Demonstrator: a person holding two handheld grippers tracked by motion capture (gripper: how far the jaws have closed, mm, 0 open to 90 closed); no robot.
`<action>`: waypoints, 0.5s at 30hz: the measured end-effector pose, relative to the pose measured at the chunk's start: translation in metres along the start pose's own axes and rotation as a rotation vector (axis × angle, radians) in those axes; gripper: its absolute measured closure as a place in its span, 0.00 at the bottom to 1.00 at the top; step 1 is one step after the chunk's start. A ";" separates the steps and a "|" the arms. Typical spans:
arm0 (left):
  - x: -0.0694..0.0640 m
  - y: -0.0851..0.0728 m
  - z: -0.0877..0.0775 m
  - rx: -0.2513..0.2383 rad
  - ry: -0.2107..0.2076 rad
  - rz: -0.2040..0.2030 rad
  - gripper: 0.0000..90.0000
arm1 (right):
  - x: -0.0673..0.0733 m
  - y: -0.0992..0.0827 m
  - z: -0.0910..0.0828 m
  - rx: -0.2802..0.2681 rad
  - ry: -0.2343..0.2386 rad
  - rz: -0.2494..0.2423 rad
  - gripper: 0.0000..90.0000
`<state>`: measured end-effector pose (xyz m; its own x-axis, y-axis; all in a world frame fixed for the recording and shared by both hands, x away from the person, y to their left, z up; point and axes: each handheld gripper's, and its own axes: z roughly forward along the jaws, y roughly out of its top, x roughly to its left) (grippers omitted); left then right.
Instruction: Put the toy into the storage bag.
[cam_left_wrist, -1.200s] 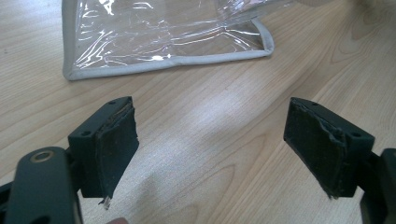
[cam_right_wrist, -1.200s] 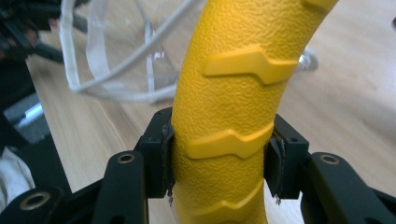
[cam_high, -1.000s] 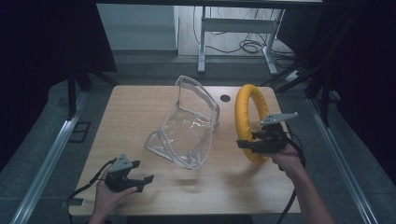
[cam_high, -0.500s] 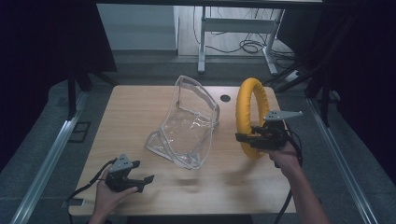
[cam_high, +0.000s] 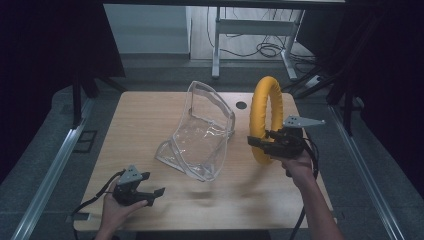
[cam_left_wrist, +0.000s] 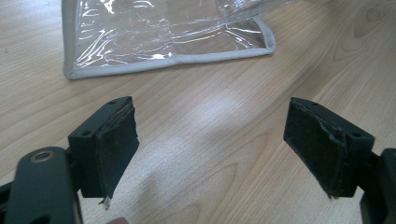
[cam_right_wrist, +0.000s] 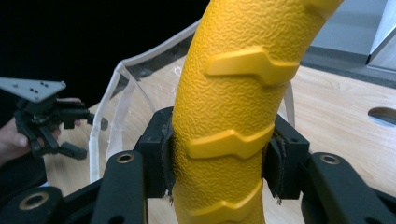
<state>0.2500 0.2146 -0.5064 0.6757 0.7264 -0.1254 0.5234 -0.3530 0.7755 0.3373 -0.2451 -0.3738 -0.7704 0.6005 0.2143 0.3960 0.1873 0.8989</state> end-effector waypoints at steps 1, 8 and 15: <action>0.000 0.000 0.000 0.000 -0.001 0.000 0.19 | 0.000 0.000 0.000 0.000 0.000 0.000 0.57; 0.000 0.000 0.001 -0.002 0.000 -0.002 0.19 | 0.002 0.003 -0.001 -0.052 -0.004 0.010 0.57; 0.000 0.000 0.001 0.000 0.001 -0.001 0.19 | 0.001 0.007 -0.003 -0.079 -0.004 0.024 0.57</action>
<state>0.2504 0.2136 -0.5076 0.6748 0.7273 -0.1252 0.5239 -0.3526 0.7754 0.3374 -0.2452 -0.3664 -0.7591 0.6075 0.2342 0.3729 0.1109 0.9212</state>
